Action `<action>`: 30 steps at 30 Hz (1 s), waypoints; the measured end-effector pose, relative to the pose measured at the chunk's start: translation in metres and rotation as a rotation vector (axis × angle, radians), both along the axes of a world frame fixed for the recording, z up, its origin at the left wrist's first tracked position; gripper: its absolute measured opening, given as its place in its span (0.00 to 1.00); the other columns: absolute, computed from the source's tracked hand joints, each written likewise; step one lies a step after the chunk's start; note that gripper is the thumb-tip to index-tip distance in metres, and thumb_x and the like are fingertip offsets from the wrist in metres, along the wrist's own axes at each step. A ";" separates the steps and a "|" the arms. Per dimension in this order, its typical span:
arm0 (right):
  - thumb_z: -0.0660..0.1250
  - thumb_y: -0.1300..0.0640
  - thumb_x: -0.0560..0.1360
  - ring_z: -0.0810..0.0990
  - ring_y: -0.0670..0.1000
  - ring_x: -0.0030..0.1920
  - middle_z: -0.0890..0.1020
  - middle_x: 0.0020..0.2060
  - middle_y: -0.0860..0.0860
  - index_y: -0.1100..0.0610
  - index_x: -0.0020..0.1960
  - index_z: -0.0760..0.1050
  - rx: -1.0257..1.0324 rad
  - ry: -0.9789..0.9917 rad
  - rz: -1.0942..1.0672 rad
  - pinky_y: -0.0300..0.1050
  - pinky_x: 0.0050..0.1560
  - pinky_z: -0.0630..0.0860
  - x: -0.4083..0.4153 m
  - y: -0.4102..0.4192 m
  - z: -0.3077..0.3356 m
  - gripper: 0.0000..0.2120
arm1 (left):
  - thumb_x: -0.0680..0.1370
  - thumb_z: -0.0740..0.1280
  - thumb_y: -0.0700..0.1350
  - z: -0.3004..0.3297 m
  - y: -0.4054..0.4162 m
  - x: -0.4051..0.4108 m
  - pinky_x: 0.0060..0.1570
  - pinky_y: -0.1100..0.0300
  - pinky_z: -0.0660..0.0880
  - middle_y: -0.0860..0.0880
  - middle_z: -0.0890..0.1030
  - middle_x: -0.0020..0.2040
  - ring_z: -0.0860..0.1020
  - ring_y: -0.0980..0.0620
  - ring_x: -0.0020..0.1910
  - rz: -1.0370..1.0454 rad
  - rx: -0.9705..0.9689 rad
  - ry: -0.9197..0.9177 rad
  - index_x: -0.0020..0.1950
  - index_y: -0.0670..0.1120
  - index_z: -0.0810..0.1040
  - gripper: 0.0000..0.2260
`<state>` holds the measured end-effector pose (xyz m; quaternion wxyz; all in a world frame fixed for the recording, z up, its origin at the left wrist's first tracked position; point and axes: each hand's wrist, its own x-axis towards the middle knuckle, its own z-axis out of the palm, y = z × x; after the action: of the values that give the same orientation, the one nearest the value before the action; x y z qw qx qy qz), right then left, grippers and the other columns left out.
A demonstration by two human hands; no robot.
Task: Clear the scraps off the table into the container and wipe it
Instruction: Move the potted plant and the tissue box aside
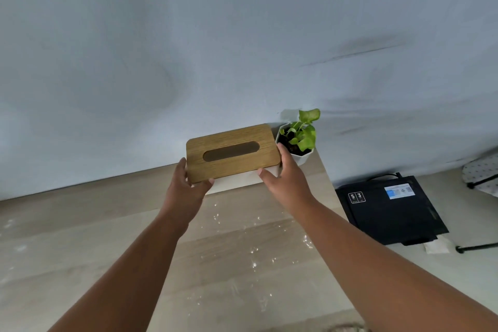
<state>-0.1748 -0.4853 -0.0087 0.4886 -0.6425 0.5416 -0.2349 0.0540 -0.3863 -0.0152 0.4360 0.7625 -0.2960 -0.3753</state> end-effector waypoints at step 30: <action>0.71 0.49 0.79 0.68 0.52 0.76 0.67 0.77 0.52 0.51 0.81 0.62 -0.136 0.154 0.092 0.45 0.72 0.66 -0.110 0.135 0.003 0.34 | 0.80 0.71 0.52 0.027 0.151 -0.086 0.68 0.50 0.72 0.52 0.72 0.75 0.73 0.53 0.70 -0.028 -0.033 -0.125 0.79 0.58 0.64 0.30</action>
<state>-0.2853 -0.3507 -0.0053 0.4112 -0.7146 0.5301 -0.1984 -0.0315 -0.2349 0.0115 0.4241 0.7729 -0.3393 -0.3280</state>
